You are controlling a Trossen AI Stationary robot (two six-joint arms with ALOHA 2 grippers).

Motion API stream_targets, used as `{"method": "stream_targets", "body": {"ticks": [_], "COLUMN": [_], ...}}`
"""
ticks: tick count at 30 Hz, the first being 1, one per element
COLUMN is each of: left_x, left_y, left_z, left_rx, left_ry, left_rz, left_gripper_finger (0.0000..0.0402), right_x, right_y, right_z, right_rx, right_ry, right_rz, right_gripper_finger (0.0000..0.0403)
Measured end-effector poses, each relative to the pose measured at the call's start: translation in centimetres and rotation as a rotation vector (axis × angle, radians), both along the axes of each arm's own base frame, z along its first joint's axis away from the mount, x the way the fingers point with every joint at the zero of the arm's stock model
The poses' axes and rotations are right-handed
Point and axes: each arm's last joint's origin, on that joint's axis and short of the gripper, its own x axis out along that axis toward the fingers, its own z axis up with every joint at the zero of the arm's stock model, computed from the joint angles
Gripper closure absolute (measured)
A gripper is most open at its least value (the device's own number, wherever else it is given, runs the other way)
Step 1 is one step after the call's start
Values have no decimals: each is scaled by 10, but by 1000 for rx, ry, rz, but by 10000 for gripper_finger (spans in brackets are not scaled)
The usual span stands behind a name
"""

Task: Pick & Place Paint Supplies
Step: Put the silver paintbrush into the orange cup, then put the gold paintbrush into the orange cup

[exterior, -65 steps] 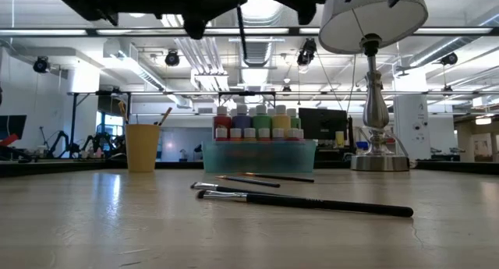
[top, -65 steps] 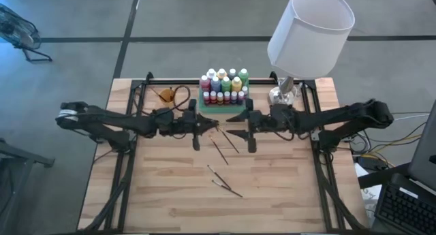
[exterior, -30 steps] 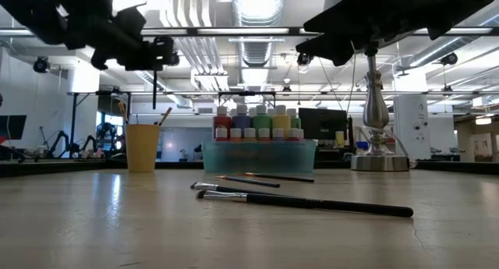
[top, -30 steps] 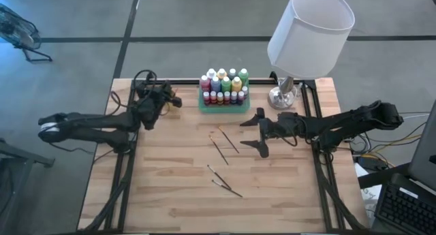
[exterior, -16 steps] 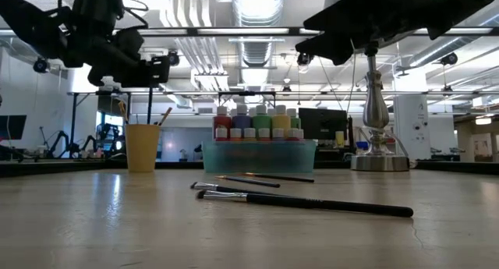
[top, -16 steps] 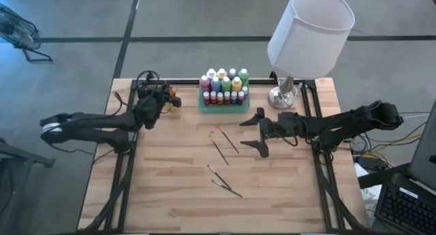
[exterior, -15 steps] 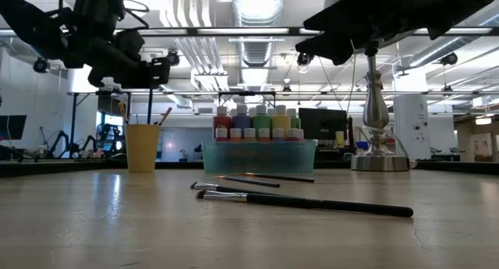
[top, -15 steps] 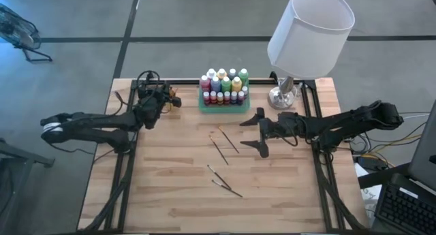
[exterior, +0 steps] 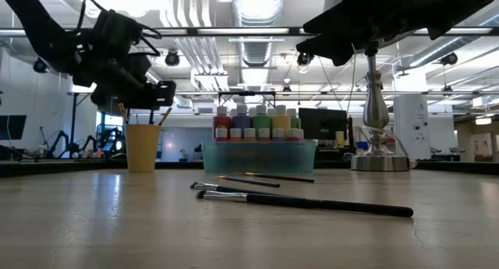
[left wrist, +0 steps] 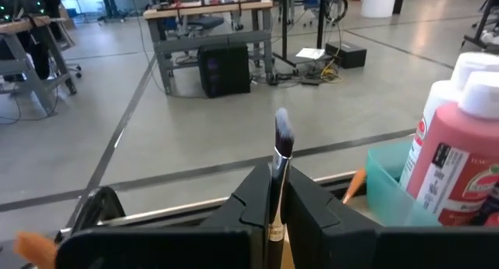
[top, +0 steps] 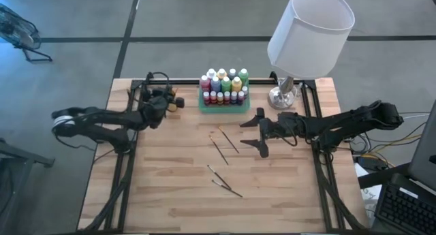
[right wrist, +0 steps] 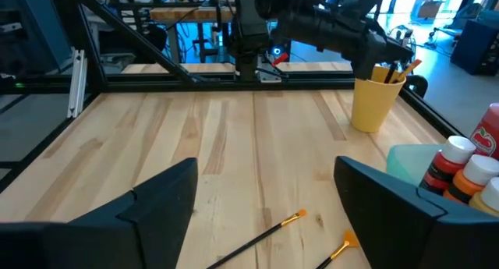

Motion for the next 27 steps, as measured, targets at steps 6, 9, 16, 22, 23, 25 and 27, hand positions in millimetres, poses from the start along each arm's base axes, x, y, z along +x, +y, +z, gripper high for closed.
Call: {"method": "stream_targets", "body": {"ticks": [6, 9, 16, 22, 23, 25, 27], "left_x": [3, 4, 4, 6, 6, 5, 5], "left_y": [1, 1, 1, 0, 0, 0, -1], "left_z": [-7, -9, -10, -9, -8, -8, -6], "left_rx": [-21, -28, -36, -48, -47, -47, -43], "left_ry": [-10, -8, -7, -21, -23, -24, -30], "left_rz": [6, 7, -14, -77, -77, -78, -87], "left_gripper_finger": [376, 376, 361, 301, 289, 266, 248], "right_x": [0, 0, 0, 0, 0, 0, 0], "right_y": [0, 0, 0, 0, 0, 0, 0], "right_z": [0, 0, 0, -1, -1, -1, -2], "right_rx": [0, 1, 0, 3, 3, 3, 3], "right_ry": [1, 1, 2, 4, 5, 12, 19], "right_rz": [0, 0, 0, 0, 0, 0, 0], "right_gripper_finger": [122, 130, 151, 166, 169, 173, 176]}}
